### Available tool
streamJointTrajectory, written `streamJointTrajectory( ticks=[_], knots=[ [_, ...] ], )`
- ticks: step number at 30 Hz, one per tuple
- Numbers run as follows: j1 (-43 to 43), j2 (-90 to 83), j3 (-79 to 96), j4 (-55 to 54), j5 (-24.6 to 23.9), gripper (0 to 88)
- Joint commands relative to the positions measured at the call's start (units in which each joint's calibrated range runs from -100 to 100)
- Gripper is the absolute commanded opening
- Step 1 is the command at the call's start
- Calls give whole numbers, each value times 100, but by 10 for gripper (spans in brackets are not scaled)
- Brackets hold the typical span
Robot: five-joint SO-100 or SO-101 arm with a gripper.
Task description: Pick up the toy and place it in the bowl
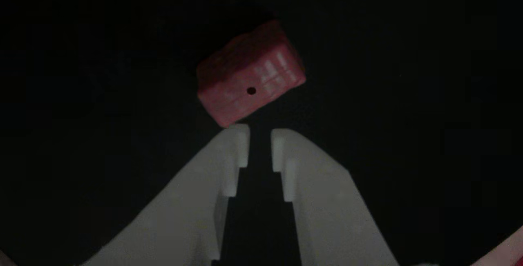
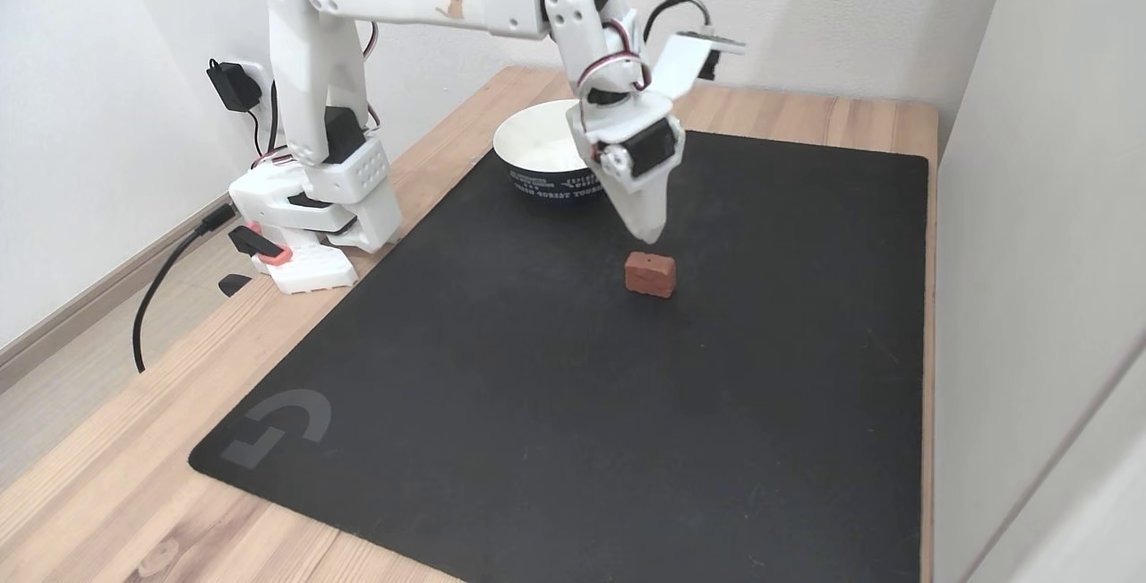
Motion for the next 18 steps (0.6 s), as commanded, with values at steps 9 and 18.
streamJointTrajectory(
  ticks=[9, 18],
  knots=[
    [64, 56, -251, 484, -2394, 33],
    [64, 56, -260, 424, -3192, 33]
  ],
)
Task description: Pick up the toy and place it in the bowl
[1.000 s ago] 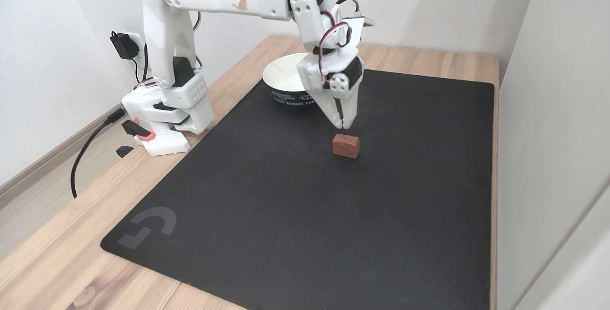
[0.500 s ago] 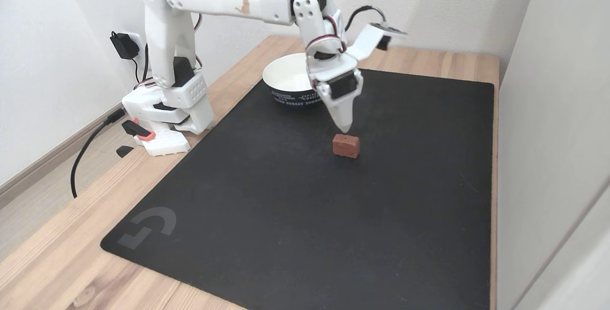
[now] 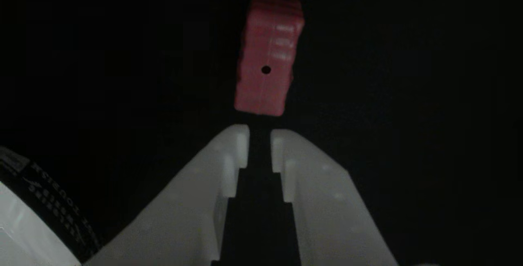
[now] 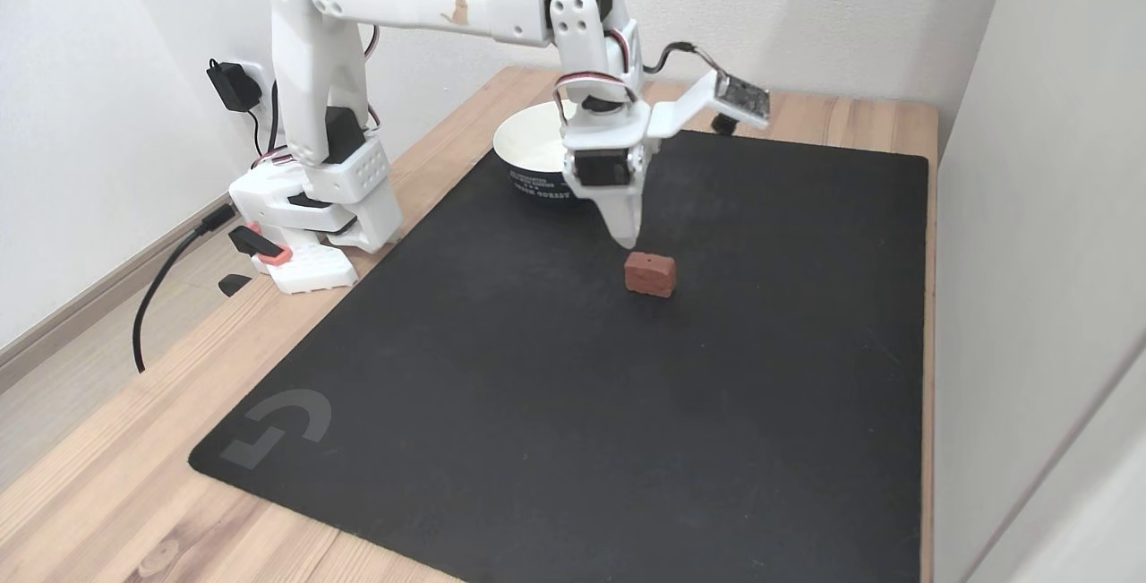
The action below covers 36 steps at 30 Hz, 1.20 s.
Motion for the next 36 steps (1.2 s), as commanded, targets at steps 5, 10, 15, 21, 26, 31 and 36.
streamJointTrajectory(
  ticks=[5, 10, 15, 21, 26, 31, 36],
  knots=[
    [64, -27, -260, -40, -586, 34],
    [64, 15, -422, -40, -586, 63],
    [47, 90, -801, -48, -581, 193],
    [55, 106, -819, 19, -591, 236],
    [55, 106, -810, 19, -591, 243],
    [30, 215, -828, 19, -596, 243],
    [5, 332, -891, -23, -596, 241]
  ],
)
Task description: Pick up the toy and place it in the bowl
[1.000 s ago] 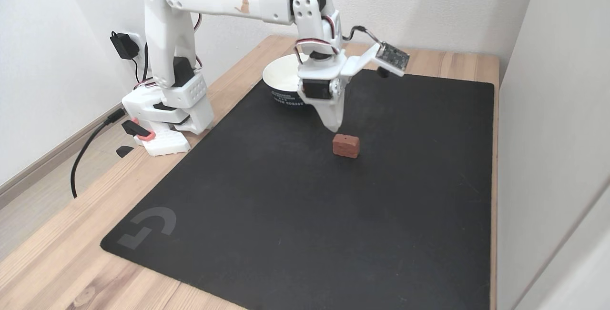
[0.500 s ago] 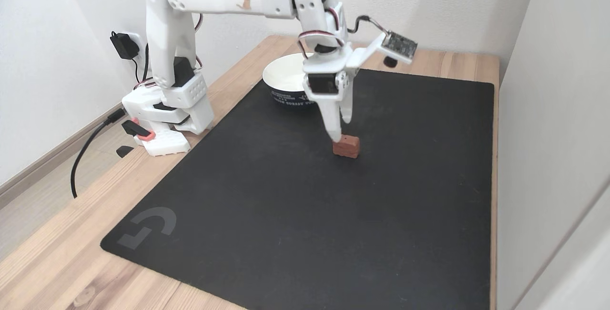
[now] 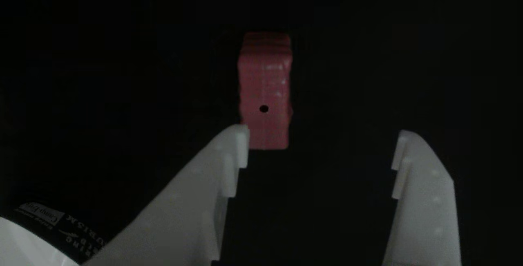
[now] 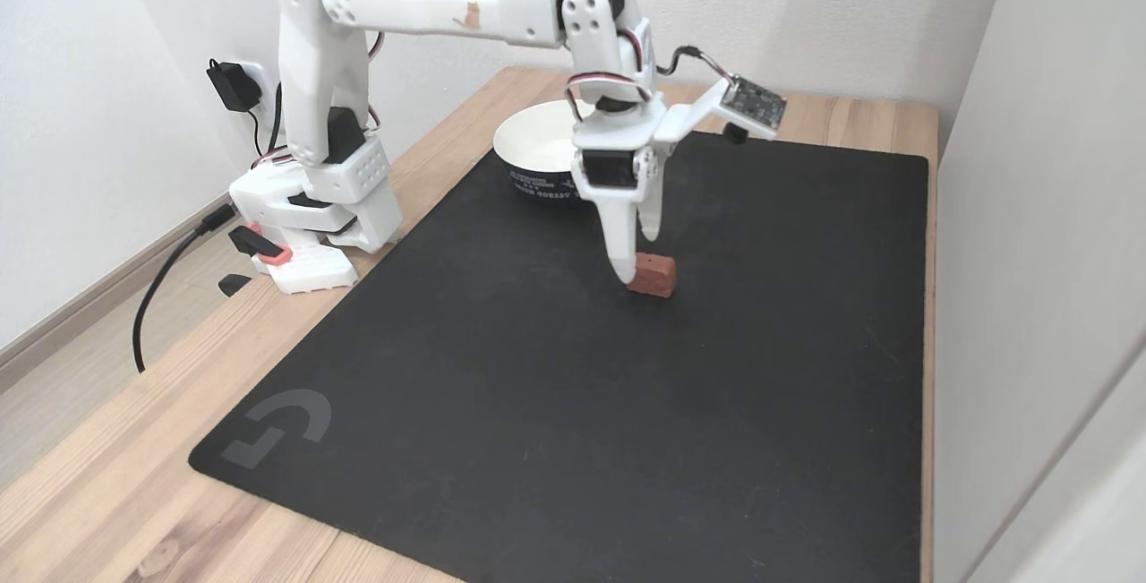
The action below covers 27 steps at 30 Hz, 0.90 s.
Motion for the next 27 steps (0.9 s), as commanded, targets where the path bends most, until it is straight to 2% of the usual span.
streamJointTrajectory(
  ticks=[1, 27],
  knots=[
    [-3, -2, -267, -32, -30, 240],
    [-246, 574, -339, -328, -119, 238]
  ],
)
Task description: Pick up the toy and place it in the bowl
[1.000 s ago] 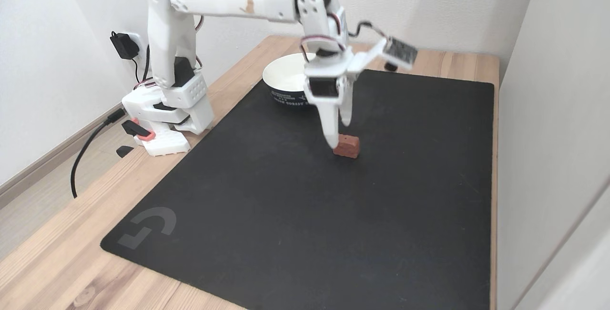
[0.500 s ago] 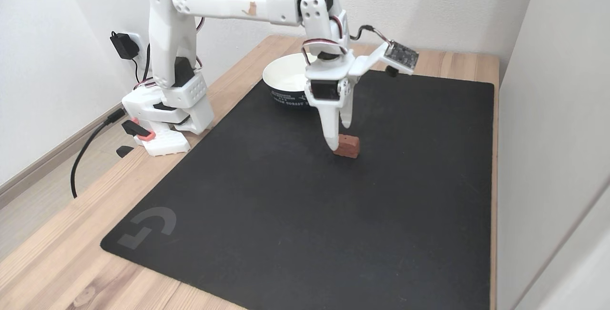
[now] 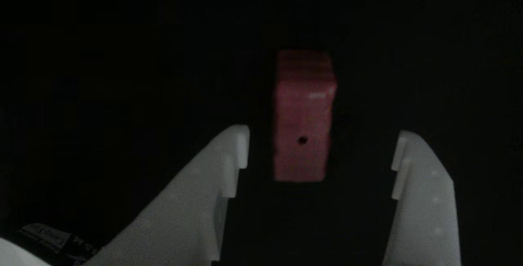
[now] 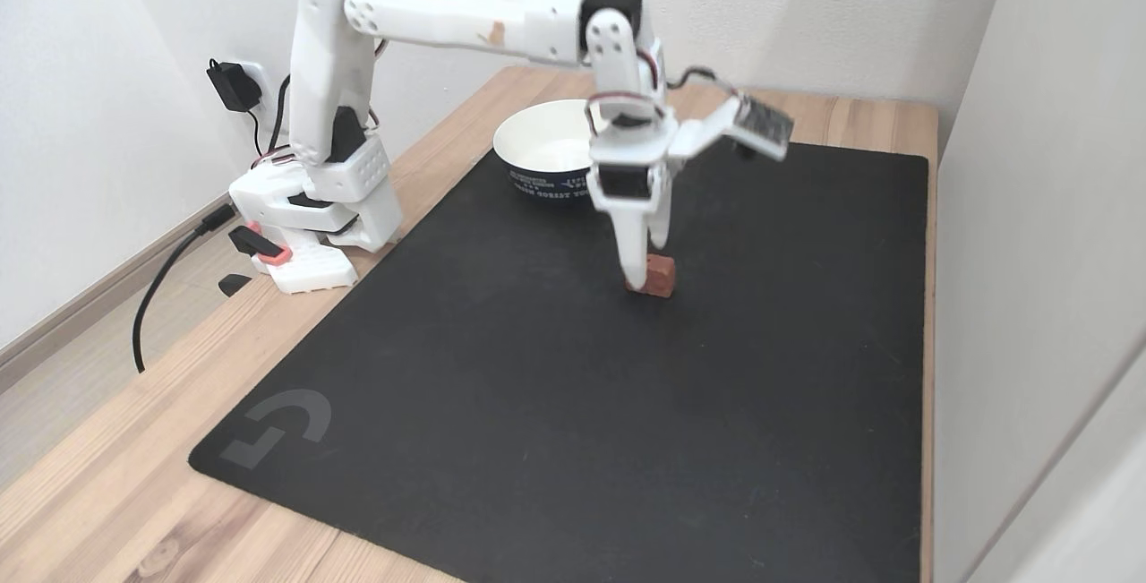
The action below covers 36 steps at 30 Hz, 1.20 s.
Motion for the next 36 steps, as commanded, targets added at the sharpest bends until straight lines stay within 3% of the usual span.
streamJointTrajectory(
  ticks=[1, 11, 30, 34, 36],
  knots=[
    [-29, 124, -264, -75, -21, 237],
    [-29, 799, -264, -642, 21, 237],
    [-13, 874, -255, -193, -16, 233],
    [-21, 874, -255, -210, -16, 150],
    [-21, 883, -255, -210, -16, 39]
  ],
)
